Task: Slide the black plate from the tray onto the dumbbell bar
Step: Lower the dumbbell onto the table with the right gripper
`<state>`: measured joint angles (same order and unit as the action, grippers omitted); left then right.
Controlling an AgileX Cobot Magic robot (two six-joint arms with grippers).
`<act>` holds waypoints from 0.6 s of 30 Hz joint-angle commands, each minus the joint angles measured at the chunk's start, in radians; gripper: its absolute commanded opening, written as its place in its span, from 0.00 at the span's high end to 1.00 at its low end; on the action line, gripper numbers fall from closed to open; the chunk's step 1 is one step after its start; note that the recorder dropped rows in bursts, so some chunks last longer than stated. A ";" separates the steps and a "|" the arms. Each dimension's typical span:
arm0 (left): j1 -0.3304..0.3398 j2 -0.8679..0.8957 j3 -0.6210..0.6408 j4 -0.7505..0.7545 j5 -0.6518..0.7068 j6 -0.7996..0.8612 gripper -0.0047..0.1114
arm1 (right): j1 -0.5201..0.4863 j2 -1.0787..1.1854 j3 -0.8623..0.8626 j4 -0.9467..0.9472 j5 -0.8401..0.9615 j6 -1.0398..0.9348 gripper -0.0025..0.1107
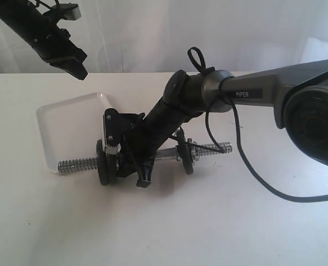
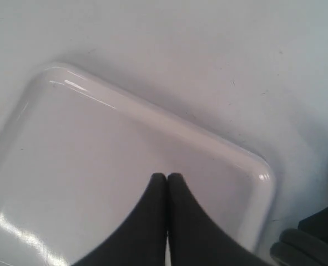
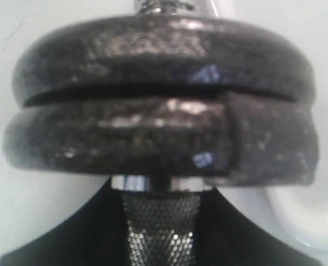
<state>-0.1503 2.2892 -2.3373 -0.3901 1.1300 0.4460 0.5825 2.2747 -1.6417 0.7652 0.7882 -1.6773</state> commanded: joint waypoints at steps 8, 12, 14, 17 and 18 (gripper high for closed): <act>0.000 -0.016 -0.010 0.002 0.091 -0.025 0.96 | 0.007 0.000 -0.009 0.119 -0.059 0.045 0.98; 0.000 -0.016 -0.010 0.002 0.091 -0.027 0.96 | 0.007 0.000 -0.009 0.119 -0.067 0.063 0.98; 0.000 -0.016 -0.010 0.002 0.091 -0.027 0.96 | 0.007 0.000 -0.009 0.119 -0.072 0.063 0.98; 0.000 -0.016 -0.010 0.002 0.091 -0.027 0.96 | 0.007 0.000 -0.009 0.119 -0.063 0.063 0.98; 0.000 -0.016 -0.010 0.002 0.091 -0.027 0.96 | 0.007 0.000 -0.009 0.119 -0.052 0.063 0.97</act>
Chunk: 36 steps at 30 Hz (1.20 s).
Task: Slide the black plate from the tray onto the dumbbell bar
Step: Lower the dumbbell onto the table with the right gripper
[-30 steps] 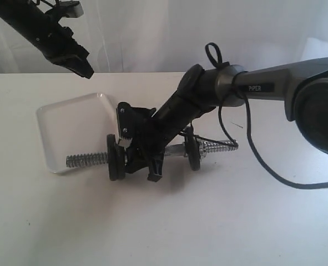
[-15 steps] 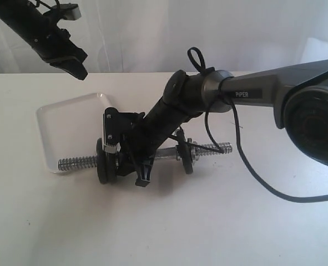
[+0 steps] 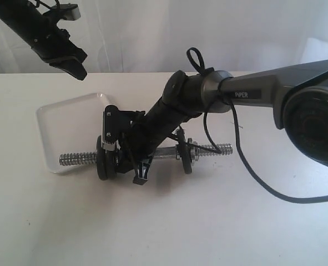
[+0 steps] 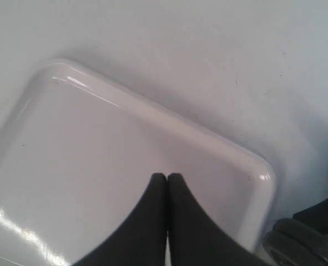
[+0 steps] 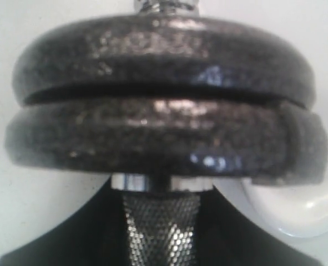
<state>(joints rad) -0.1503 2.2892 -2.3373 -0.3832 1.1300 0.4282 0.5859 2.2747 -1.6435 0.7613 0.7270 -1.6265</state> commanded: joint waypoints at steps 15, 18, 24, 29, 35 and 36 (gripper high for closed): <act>0.000 -0.016 -0.010 0.002 0.091 -0.009 0.96 | 0.001 0.000 -0.008 0.123 0.005 0.012 0.13; 0.000 -0.016 -0.010 0.002 0.091 -0.009 0.96 | 0.001 -0.002 -0.008 0.123 0.009 0.012 0.05; 0.000 -0.016 -0.010 0.002 0.091 -0.009 0.96 | 0.001 -0.006 -0.008 0.116 0.011 0.012 0.05; 0.000 -0.016 -0.010 0.002 0.091 -0.009 0.96 | 0.001 -0.025 -0.008 0.116 0.031 0.012 0.05; 0.000 -0.016 -0.010 0.002 0.091 -0.011 0.96 | 0.001 -0.044 -0.008 0.093 0.036 0.012 0.05; 0.000 -0.016 -0.010 0.002 0.091 -0.011 0.96 | 0.001 -0.047 -0.008 0.085 0.036 0.016 0.05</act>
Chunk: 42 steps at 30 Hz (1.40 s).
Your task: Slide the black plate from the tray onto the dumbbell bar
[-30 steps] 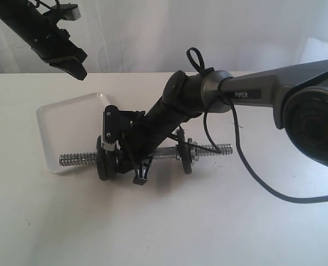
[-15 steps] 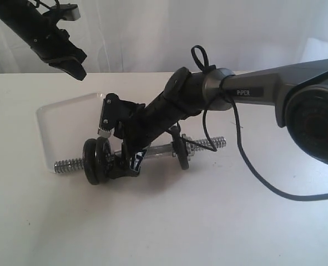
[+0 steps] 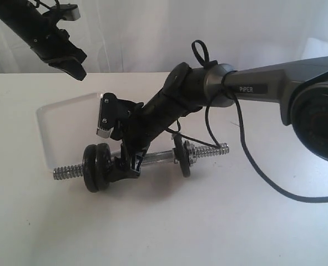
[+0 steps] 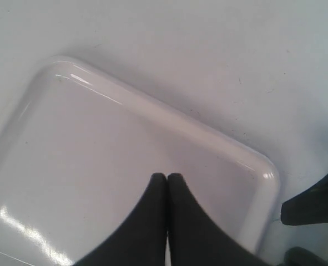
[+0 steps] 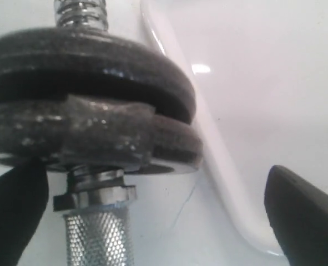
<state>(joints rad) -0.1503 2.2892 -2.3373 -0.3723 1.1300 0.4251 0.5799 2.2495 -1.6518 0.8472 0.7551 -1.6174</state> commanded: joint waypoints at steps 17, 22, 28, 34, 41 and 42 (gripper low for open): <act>0.000 -0.016 -0.010 0.004 0.091 -0.026 0.96 | 0.007 -0.082 0.001 -0.130 0.028 0.124 0.05; 0.000 -0.016 -0.010 0.046 0.091 -0.052 0.96 | 0.007 -0.131 0.001 -0.200 0.043 0.241 0.05; 0.000 -0.016 -0.010 0.051 0.091 -0.056 0.96 | 0.007 -0.169 0.001 -0.343 0.043 0.397 0.39; 0.000 -0.016 -0.010 0.070 0.091 -0.100 0.96 | 0.007 -0.251 0.001 -0.402 0.010 0.565 0.98; 0.000 -0.091 0.094 0.216 0.091 -0.147 0.96 | 0.005 -0.279 0.001 -0.427 -0.059 0.713 0.98; 0.000 -0.105 0.117 0.234 0.091 -0.158 0.96 | 0.003 -0.279 0.001 -0.432 -0.071 0.730 0.98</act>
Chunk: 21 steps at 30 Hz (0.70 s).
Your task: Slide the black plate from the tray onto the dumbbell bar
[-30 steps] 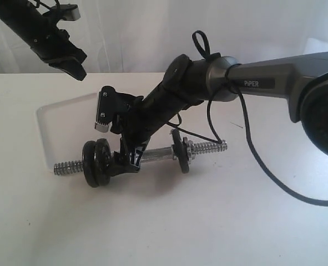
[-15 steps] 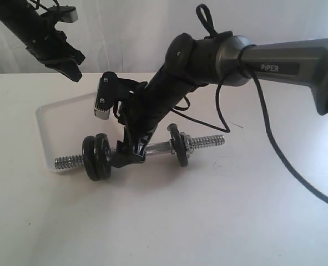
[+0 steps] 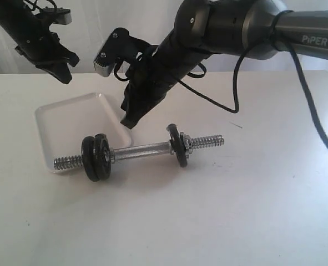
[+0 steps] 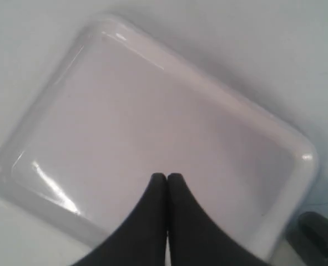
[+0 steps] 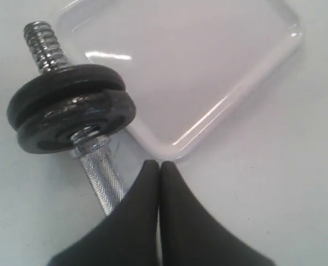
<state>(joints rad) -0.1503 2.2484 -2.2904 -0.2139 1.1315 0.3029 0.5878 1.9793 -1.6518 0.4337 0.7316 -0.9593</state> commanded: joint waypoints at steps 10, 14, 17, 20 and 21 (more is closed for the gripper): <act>0.000 -0.428 0.498 0.135 0.086 -0.082 0.96 | -0.048 -0.008 0.001 -0.048 -0.056 0.303 0.98; 0.004 -0.587 0.700 0.172 -0.027 -0.114 0.96 | -0.072 -0.010 0.001 -0.105 -0.018 0.413 0.98; 0.027 -0.689 0.833 0.174 -0.107 -0.151 0.96 | -0.100 -0.015 0.001 -0.198 0.046 0.619 0.98; 0.050 -0.763 0.945 0.171 -0.170 -0.173 0.96 | -0.121 -0.026 0.001 -0.249 0.178 0.727 0.98; 0.056 -0.781 0.974 0.171 -0.188 -0.173 0.96 | -0.131 -0.034 0.001 -0.256 0.234 0.735 0.98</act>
<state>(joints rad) -0.1134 1.5276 -1.4070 -0.0390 0.9938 0.1549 0.4835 1.9744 -1.6518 0.2234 0.8330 -0.3119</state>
